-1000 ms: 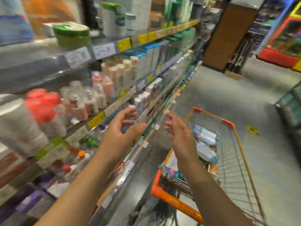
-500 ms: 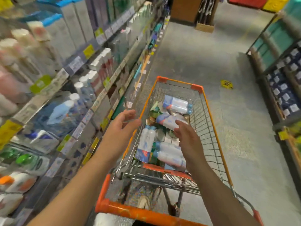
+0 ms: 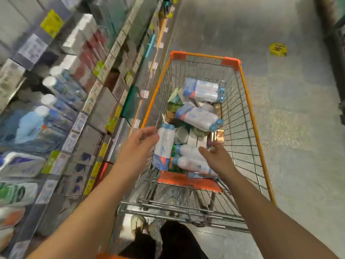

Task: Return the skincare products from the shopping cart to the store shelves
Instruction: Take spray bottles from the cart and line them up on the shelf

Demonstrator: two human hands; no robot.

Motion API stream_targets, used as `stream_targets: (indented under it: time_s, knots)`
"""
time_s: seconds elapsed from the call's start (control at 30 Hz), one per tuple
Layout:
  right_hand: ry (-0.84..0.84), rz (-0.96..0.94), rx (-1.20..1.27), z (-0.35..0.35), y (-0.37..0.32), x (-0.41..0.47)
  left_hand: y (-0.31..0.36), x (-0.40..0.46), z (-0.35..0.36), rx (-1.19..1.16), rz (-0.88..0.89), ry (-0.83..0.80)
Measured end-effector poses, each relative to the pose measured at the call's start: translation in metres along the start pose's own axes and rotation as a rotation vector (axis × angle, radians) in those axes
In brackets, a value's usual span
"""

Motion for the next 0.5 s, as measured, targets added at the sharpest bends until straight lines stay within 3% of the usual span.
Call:
stream_targets:
  time_s: [0.1, 0.23, 0.5]
  knots:
    - [-0.078, 0.015, -0.152, 0.016, 0.021, 0.019, -0.004, 0.016, 0.009, 0.037, -0.046, -0.022]
    - [-0.122, 0.043, -0.627, 0.029, 0.055, 0.049, -0.012, 0.035, 0.018, 0.083, -0.074, -0.031]
    - [-0.323, -0.01, -0.78, 0.051, 0.087, 0.09, -0.051, 0.065, 0.05, 0.175, -0.187, -0.08]
Point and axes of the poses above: each hand's wrist, its own x-axis towards the middle knuckle, its own z-axis out of the palm, y = z × x, the point moved 8 cm from there along x, towards the middle knuckle, and after that the axes turned 11 degrees about -z, right-handed, at the moved point
